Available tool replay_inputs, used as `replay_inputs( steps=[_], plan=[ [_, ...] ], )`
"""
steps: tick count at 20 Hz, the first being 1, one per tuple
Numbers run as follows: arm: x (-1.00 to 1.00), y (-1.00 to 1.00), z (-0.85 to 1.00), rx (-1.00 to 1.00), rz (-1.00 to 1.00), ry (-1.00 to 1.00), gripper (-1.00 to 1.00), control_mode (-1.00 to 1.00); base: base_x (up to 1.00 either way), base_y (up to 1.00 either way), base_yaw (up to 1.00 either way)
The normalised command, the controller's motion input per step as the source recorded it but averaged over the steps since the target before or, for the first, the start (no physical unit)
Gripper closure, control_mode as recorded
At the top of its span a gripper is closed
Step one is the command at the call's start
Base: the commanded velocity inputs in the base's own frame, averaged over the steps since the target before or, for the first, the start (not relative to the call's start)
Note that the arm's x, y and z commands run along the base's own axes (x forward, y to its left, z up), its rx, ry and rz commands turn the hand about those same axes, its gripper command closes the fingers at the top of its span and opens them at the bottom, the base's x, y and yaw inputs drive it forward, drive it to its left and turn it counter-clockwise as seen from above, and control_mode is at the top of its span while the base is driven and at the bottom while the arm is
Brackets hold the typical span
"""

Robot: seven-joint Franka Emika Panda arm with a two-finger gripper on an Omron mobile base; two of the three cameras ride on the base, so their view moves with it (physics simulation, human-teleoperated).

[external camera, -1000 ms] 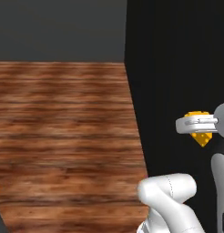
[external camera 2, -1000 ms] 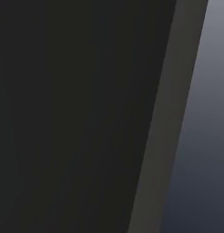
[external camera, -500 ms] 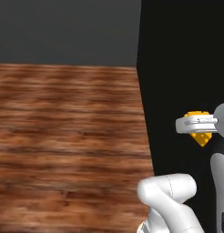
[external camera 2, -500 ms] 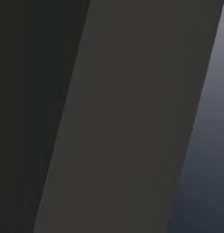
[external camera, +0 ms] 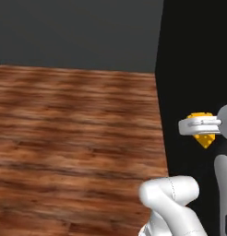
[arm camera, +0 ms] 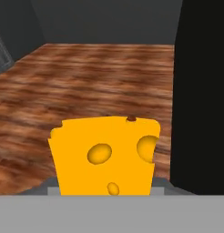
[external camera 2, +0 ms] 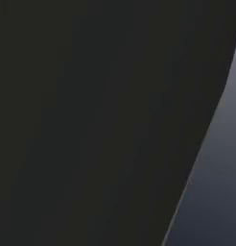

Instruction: Retrieve the sausage and cheese from the fridge and place them on the cutting board on the counter.

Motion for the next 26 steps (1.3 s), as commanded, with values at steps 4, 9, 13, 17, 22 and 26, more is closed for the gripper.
replay_inputs(
  steps=[4, 9, 13, 17, 22, 26],
  plan=[
    [0.0, 0.0, 0.0, 0.0, 0.0, 0.0, 1.0, 1.0, 0.58, 0.31, 0.69],
    [0.0, 0.0, 0.0, 0.0, 0.0, 0.0, 1.0, 1.0, 0.4, 0.27, 0.85],
    [0.0, 0.0, 0.0, 0.0, 0.0, 0.0, 1.0, 1.0, 0.77, 0.23, 0.77],
    [0.0, 0.0, 0.0, 0.0, 0.0, 0.0, 1.0, 1.0, 1.0, 0.17, 0.6],
    [0.0, 0.0, 0.0, 0.0, 0.0, 0.0, 1.0, 1.0, 1.0, 0.01, 0.19],
    [0.0, 0.0, 0.0, 0.0, 0.0, 0.0, 1.0, 1.0, 1.0, -0.05, 0.04]
  ],
)
